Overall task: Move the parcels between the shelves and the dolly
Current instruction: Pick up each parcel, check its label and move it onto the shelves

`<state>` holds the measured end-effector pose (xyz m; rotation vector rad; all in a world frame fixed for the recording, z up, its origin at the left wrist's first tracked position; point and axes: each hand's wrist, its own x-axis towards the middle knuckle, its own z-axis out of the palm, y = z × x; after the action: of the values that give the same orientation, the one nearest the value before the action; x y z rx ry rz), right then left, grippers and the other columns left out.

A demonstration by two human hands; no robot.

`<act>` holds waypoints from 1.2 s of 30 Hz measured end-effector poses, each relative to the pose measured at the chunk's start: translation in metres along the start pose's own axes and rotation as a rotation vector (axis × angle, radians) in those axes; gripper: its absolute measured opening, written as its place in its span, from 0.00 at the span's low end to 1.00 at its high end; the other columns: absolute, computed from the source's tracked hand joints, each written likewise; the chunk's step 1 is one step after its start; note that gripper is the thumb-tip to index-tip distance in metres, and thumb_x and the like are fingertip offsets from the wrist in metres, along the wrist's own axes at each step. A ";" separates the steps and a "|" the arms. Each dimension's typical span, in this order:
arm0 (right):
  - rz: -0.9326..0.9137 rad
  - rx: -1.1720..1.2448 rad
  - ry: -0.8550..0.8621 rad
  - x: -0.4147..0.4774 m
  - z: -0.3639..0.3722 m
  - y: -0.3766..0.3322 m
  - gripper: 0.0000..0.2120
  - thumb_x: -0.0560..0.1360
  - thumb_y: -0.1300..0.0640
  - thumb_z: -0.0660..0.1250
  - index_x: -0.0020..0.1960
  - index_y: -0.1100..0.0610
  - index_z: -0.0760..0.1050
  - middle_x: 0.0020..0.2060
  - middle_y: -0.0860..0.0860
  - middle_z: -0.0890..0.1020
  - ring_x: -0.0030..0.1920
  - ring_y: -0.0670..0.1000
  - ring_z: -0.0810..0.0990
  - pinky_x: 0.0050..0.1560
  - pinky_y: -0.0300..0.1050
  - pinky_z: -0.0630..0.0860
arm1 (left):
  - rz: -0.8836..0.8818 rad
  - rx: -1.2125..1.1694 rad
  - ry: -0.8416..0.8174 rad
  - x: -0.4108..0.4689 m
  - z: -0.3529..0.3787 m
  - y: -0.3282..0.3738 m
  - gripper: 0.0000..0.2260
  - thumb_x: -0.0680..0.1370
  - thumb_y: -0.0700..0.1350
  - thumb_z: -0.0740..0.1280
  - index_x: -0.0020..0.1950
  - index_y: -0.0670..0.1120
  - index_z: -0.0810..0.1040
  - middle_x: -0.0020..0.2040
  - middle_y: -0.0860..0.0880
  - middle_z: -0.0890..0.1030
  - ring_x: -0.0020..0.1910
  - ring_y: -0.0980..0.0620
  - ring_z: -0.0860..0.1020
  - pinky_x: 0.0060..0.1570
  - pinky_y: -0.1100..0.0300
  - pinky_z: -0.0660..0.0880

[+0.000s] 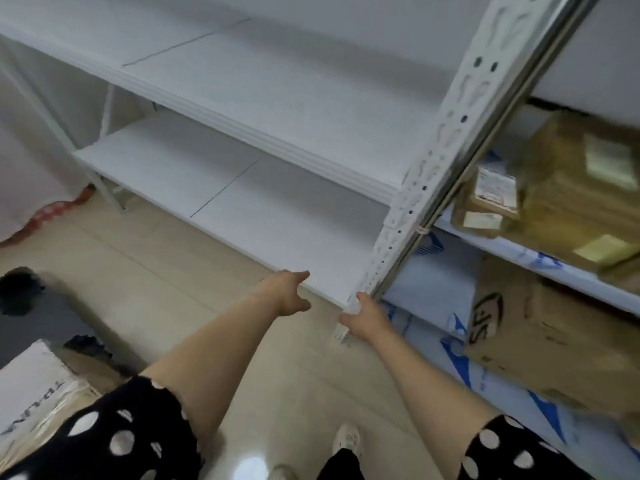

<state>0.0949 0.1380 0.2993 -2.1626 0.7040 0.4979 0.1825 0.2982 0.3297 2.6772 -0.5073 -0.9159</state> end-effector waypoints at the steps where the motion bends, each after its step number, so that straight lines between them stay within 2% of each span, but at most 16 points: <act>1: 0.019 0.028 0.032 -0.010 -0.010 0.017 0.29 0.75 0.51 0.68 0.72 0.57 0.64 0.67 0.54 0.72 0.64 0.53 0.72 0.58 0.41 0.71 | 0.036 0.002 -0.011 -0.003 0.007 0.018 0.32 0.77 0.51 0.67 0.78 0.51 0.57 0.75 0.45 0.63 0.73 0.45 0.62 0.70 0.52 0.62; 3: 0.041 0.074 0.095 -0.028 -0.031 0.050 0.25 0.74 0.51 0.69 0.68 0.56 0.67 0.64 0.52 0.74 0.62 0.53 0.74 0.54 0.40 0.71 | 0.102 0.044 -0.024 -0.008 0.021 0.055 0.32 0.77 0.51 0.67 0.78 0.51 0.57 0.74 0.45 0.65 0.72 0.45 0.64 0.69 0.54 0.64; 5: 0.059 0.124 0.150 -0.044 -0.053 0.084 0.27 0.74 0.51 0.69 0.69 0.57 0.67 0.66 0.53 0.73 0.65 0.54 0.72 0.60 0.43 0.69 | 0.158 0.099 -0.028 -0.015 0.037 0.095 0.32 0.77 0.52 0.67 0.77 0.52 0.58 0.73 0.46 0.67 0.71 0.45 0.66 0.66 0.56 0.66; 7: 0.081 0.170 0.187 -0.059 -0.073 0.115 0.26 0.75 0.53 0.68 0.70 0.59 0.66 0.67 0.54 0.72 0.65 0.55 0.71 0.61 0.44 0.68 | 0.192 0.138 -0.029 -0.019 0.054 0.133 0.31 0.77 0.52 0.66 0.77 0.52 0.58 0.73 0.46 0.68 0.70 0.45 0.67 0.65 0.57 0.66; 11: 0.118 0.230 0.226 -0.093 -0.111 0.194 0.26 0.79 0.53 0.64 0.73 0.60 0.61 0.70 0.55 0.68 0.69 0.56 0.67 0.67 0.46 0.65 | 0.234 0.138 -0.035 -0.032 0.097 0.217 0.29 0.79 0.51 0.64 0.78 0.50 0.57 0.74 0.46 0.66 0.71 0.46 0.66 0.66 0.57 0.64; 14: 0.151 0.248 0.265 -0.115 -0.144 0.264 0.24 0.79 0.54 0.62 0.74 0.59 0.62 0.71 0.55 0.67 0.70 0.55 0.66 0.65 0.44 0.64 | 0.229 0.085 -0.052 -0.041 0.135 0.276 0.28 0.80 0.52 0.63 0.78 0.48 0.58 0.75 0.46 0.64 0.72 0.45 0.65 0.67 0.59 0.62; 16: 0.183 0.278 0.334 -0.126 -0.170 0.308 0.22 0.79 0.54 0.61 0.72 0.57 0.66 0.69 0.55 0.70 0.68 0.56 0.69 0.63 0.45 0.67 | 0.211 0.056 -0.051 -0.040 0.161 0.308 0.28 0.80 0.52 0.63 0.77 0.46 0.59 0.74 0.45 0.65 0.71 0.45 0.66 0.67 0.59 0.62; 18: 0.228 0.311 0.405 -0.133 -0.194 0.347 0.18 0.80 0.53 0.60 0.67 0.58 0.71 0.62 0.57 0.76 0.63 0.58 0.74 0.60 0.48 0.70 | 0.189 0.018 -0.049 -0.039 0.183 0.337 0.26 0.80 0.51 0.63 0.75 0.43 0.62 0.72 0.43 0.68 0.69 0.44 0.69 0.65 0.57 0.65; 20: 0.277 0.322 0.452 -0.138 -0.219 0.377 0.17 0.80 0.54 0.58 0.65 0.61 0.70 0.59 0.58 0.77 0.62 0.59 0.74 0.58 0.49 0.71 | 0.172 -0.006 -0.053 -0.041 0.199 0.364 0.24 0.81 0.50 0.62 0.74 0.41 0.64 0.70 0.42 0.70 0.66 0.43 0.71 0.63 0.56 0.67; 22: 0.302 0.325 0.485 -0.139 -0.244 0.397 0.18 0.82 0.57 0.56 0.68 0.63 0.67 0.63 0.60 0.74 0.64 0.59 0.72 0.60 0.49 0.69 | 0.155 -0.011 -0.047 -0.038 0.209 0.386 0.25 0.81 0.50 0.61 0.74 0.41 0.63 0.71 0.42 0.69 0.68 0.44 0.70 0.64 0.55 0.66; 25: 0.319 0.339 0.546 -0.131 -0.278 0.416 0.20 0.83 0.57 0.54 0.73 0.61 0.63 0.69 0.59 0.70 0.67 0.58 0.70 0.63 0.49 0.67 | 0.136 -0.045 -0.006 -0.023 0.209 0.415 0.22 0.81 0.48 0.61 0.72 0.39 0.66 0.68 0.40 0.73 0.65 0.42 0.72 0.61 0.53 0.69; 28: 0.318 0.305 0.588 -0.114 -0.306 0.429 0.19 0.82 0.60 0.53 0.72 0.60 0.63 0.63 0.60 0.73 0.61 0.59 0.73 0.55 0.48 0.71 | 0.126 -0.074 0.048 0.000 0.202 0.443 0.20 0.81 0.46 0.60 0.70 0.37 0.68 0.67 0.37 0.72 0.64 0.40 0.72 0.60 0.52 0.68; 31: 0.322 0.328 0.662 -0.096 -0.326 0.440 0.21 0.80 0.61 0.54 0.72 0.54 0.63 0.63 0.58 0.73 0.59 0.58 0.75 0.59 0.52 0.73 | 0.095 -0.122 0.056 0.024 0.195 0.464 0.20 0.82 0.46 0.58 0.71 0.37 0.65 0.69 0.38 0.70 0.67 0.39 0.69 0.62 0.52 0.66; 33: 0.354 0.342 0.651 -0.083 -0.335 0.444 0.20 0.80 0.60 0.55 0.72 0.55 0.63 0.64 0.57 0.72 0.61 0.57 0.74 0.61 0.53 0.73 | 0.054 -0.181 0.040 0.038 0.193 0.470 0.22 0.82 0.47 0.59 0.73 0.37 0.63 0.70 0.38 0.69 0.68 0.40 0.68 0.63 0.52 0.66; 36: 0.393 0.359 0.603 -0.067 -0.341 0.451 0.19 0.81 0.58 0.55 0.72 0.55 0.62 0.64 0.57 0.72 0.62 0.58 0.74 0.63 0.54 0.72 | 0.026 -0.297 0.011 0.055 0.195 0.473 0.19 0.80 0.45 0.62 0.68 0.37 0.68 0.65 0.38 0.73 0.63 0.41 0.72 0.61 0.51 0.69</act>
<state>-0.2012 -0.3482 0.2894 -1.8279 1.4441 -0.1080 -0.0127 -0.1776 0.3190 2.4010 -0.3697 -0.8919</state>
